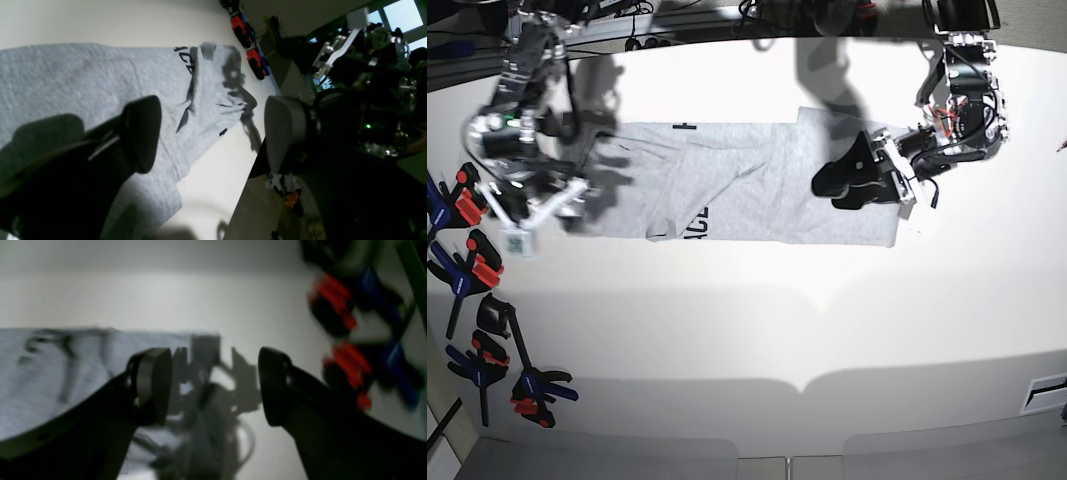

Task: Fold the T-shirt properly
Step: 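Lift the collar end with the right gripper and fold it over the hem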

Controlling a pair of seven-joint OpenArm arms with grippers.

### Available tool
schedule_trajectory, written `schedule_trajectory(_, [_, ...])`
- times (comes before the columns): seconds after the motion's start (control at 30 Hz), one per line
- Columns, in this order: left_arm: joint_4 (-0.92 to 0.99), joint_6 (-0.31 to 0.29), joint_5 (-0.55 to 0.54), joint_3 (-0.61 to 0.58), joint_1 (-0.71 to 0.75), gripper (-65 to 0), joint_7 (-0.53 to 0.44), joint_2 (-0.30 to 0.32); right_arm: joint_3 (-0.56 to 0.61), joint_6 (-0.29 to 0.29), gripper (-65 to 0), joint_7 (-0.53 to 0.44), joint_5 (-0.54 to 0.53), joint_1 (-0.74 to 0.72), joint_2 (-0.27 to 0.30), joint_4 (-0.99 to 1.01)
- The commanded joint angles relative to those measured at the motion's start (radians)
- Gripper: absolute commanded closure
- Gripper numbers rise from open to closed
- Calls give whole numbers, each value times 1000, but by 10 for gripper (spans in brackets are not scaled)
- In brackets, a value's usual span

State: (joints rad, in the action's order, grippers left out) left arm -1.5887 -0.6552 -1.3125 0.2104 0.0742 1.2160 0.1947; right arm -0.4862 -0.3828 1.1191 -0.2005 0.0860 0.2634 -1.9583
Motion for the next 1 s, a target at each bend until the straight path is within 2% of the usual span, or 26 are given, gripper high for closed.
schedule_trajectory(0.0, [-18,-5,-32,2,-13,-445,-9,6,-42,-31,-381,5,-60,-8,14,23])
schedule_trajectory(0.1, [-18,-5,-32,2,-13,-445,-12,5,-150,-98,-381,70,-253,-8,23,172])
schedule_trajectory(0.17, [-18,-5,-32,2,-13,-445,-12,5,-193,-139,-381,84,-322,-8,27,274])
schedule_trajectory(0.3, [-18,-5,-31,2,-13,-445,-12,6,-227,-196,-381,15,-277,-8,36,410])
schedule_trajectory(0.37, [-18,-5,-31,2,-13,-445,-12,6,-228,-199,-381,-40,-225,-8,35,435])
schedule_trajectory(0.47, [-18,-5,-31,2,-13,-445,-12,6,-227,-196,-381,-85,-213,-8,34,453])
schedule_trajectory(0.7, [-18,-5,-31,2,-13,-445,-11,6,-227,-195,-381,-73,-330,-8,27,595])
schedule_trajectory(0.97, [-18,-5,-32,2,-13,-445,-12,5,-227,-195,-381,13,-452,-8,27,658])
